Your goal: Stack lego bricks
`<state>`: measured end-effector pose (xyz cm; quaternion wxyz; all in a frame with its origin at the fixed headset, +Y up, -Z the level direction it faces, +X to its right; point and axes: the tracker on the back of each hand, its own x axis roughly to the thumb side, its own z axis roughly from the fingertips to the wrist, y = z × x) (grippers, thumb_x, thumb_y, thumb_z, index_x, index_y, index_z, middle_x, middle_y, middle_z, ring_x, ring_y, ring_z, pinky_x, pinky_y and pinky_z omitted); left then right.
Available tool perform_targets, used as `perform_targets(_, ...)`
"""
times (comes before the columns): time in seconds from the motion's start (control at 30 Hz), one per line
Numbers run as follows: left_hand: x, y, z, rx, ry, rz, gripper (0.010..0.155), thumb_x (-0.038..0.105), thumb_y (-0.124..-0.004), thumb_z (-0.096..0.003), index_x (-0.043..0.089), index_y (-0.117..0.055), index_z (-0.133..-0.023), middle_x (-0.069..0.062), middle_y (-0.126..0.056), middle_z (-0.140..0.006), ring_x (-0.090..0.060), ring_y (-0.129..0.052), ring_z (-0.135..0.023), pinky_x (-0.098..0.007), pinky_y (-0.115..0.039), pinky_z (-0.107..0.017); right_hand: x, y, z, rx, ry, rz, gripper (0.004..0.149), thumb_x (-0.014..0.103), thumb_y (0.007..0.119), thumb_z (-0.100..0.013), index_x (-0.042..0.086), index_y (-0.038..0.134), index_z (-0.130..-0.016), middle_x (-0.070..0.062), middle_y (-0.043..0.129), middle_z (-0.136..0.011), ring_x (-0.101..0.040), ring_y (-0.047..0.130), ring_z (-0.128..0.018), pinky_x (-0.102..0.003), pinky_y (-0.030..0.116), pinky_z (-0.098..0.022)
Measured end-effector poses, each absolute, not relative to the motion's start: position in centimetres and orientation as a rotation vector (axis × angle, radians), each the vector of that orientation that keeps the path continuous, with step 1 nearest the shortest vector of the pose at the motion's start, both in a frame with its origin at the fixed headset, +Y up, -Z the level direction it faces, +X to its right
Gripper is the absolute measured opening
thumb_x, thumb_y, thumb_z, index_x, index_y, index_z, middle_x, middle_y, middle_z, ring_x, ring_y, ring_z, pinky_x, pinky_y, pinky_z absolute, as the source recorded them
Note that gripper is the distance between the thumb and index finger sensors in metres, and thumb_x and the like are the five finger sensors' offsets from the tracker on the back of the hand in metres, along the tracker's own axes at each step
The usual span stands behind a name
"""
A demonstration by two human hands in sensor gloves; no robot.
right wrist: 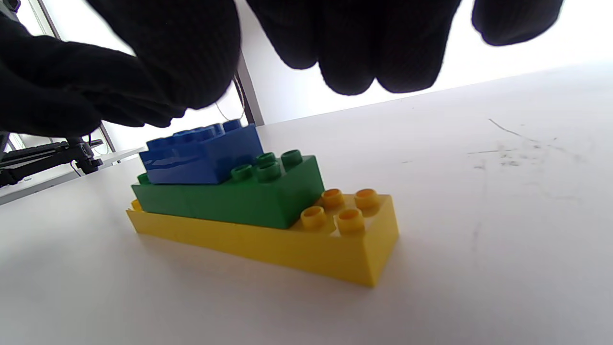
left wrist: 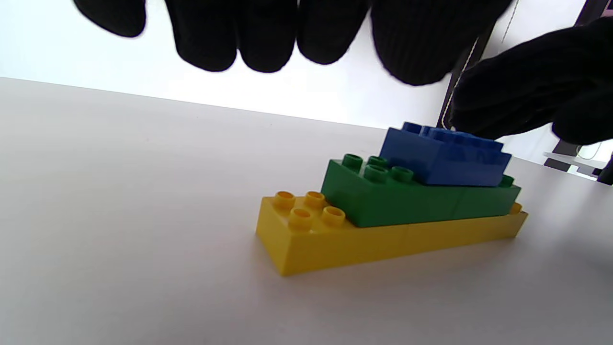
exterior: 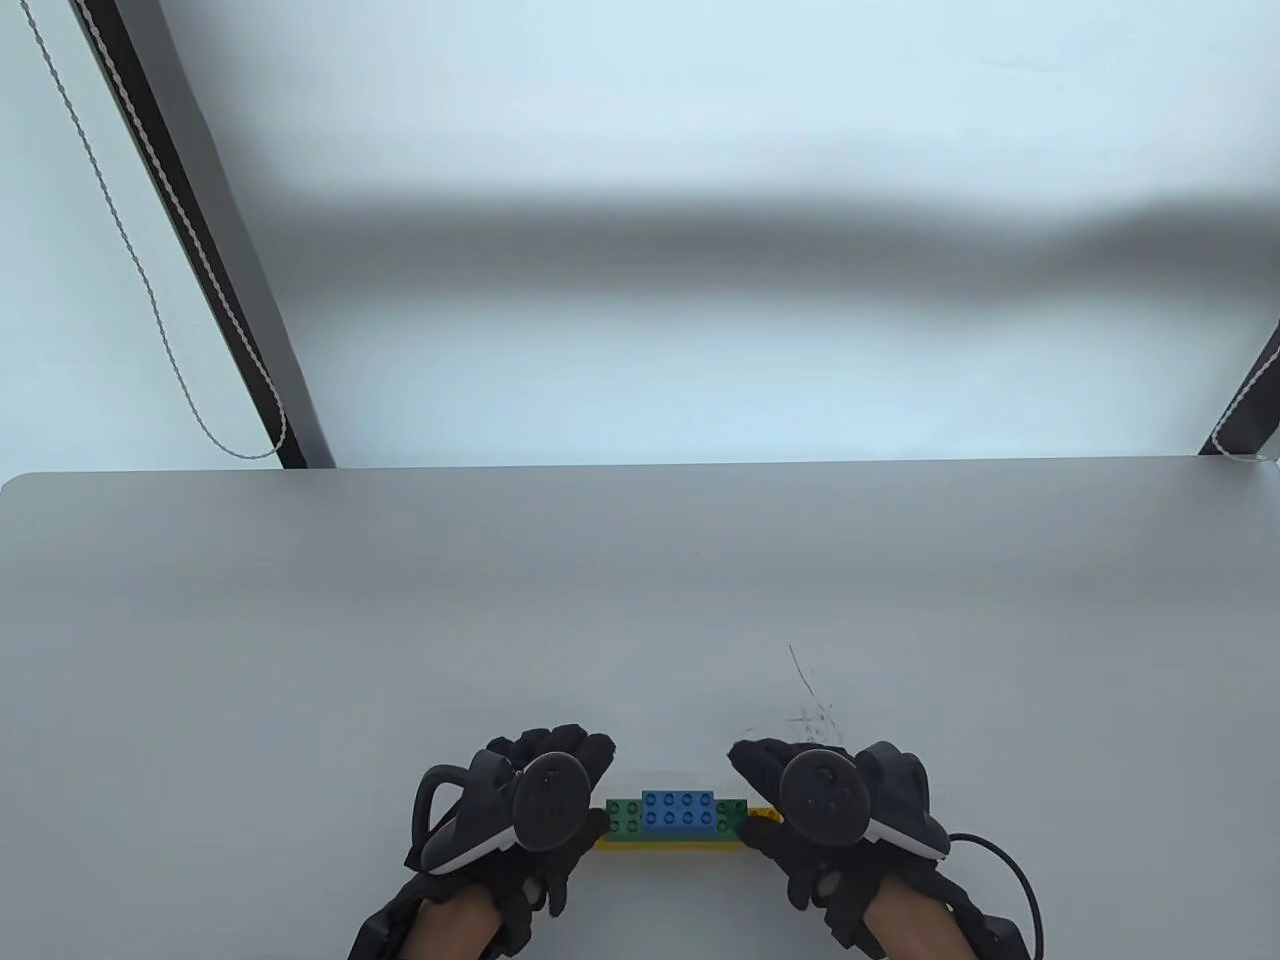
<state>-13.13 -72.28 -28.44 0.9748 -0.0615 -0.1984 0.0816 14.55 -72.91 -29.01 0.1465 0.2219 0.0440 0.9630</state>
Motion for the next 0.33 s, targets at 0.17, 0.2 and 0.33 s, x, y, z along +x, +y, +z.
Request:
perform_targets(0.17,-14.0,-72.7,-28.6,-0.128,-0.376,0.147,0.071,0.051,-0.076,-0.0408,0.03,-0.053,-0.105,-0.007,-0.052,-0.115,-0.036,-0.053,-0.104,-0.066,-0.049,-0.072,15.7,-72.6,-29.2,0.558,0.086,2.785,0.074,0.045,0.086,-0.035,0.011,0.062,-0.097,-0.017,0.075,-0.097,-0.045,0.077,-0.084,-0.07,0.06,-0.059)
perform_targets(0.2,-14.1,-72.7,-28.6,-0.132,-0.374,0.142,0.072,0.051,-0.076,-0.0408,0.03,-0.052,-0.105,-0.007,-0.051,-0.116,-0.036,-0.052,-0.105,-0.066,-0.049,-0.072,15.9,-72.6,-29.3,0.545,0.082,2.786,0.075,0.045,0.086,-0.035,0.011,0.061,-0.097,-0.018,0.074,-0.097,-0.045,0.077,-0.084,-0.07,0.06,-0.059)
perform_targets(0.33,-14.6,-72.8,-28.7,-0.146,-0.352,0.145,0.073,0.052,-0.075,-0.0407,0.031,-0.05,-0.106,-0.007,-0.048,-0.117,-0.036,-0.048,-0.106,-0.066,-0.047,-0.073,16.7,-72.6,-29.5,0.494,0.069,2.792,0.077,0.045,0.086,-0.035,0.009,0.059,-0.098,-0.019,0.072,-0.098,-0.047,0.075,-0.084,-0.07,0.059,-0.059)
